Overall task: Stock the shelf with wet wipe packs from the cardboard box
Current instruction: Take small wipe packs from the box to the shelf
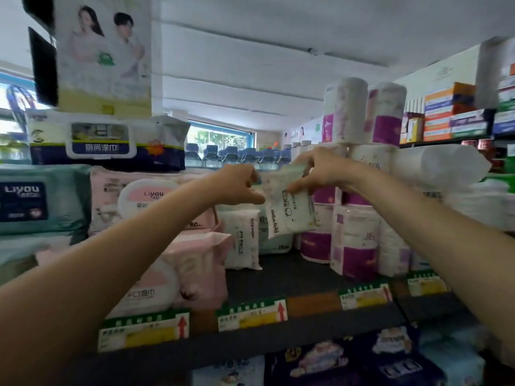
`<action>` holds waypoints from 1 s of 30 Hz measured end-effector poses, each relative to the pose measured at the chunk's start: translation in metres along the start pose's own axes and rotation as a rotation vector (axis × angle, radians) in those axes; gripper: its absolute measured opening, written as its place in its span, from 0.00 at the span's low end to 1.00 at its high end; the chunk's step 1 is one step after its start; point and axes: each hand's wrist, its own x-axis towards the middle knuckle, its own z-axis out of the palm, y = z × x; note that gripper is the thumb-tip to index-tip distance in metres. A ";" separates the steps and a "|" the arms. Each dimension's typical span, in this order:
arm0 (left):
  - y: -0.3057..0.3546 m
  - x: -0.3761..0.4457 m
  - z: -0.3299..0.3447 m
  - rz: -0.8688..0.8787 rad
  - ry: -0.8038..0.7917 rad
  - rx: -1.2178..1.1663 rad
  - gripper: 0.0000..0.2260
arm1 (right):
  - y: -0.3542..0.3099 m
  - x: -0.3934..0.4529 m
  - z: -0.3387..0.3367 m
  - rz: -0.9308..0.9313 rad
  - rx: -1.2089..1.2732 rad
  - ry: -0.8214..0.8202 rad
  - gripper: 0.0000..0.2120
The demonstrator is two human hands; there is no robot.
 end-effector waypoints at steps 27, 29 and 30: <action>0.055 -0.005 0.038 0.321 0.056 0.420 0.12 | 0.042 -0.089 0.025 -0.041 -0.802 0.147 0.15; 0.081 -0.024 0.055 0.452 0.059 0.263 0.12 | 0.046 -0.146 0.017 0.046 -0.775 0.135 0.15; 0.097 -0.037 0.067 0.524 0.032 0.196 0.12 | 0.048 -0.178 0.015 0.111 -0.760 0.125 0.15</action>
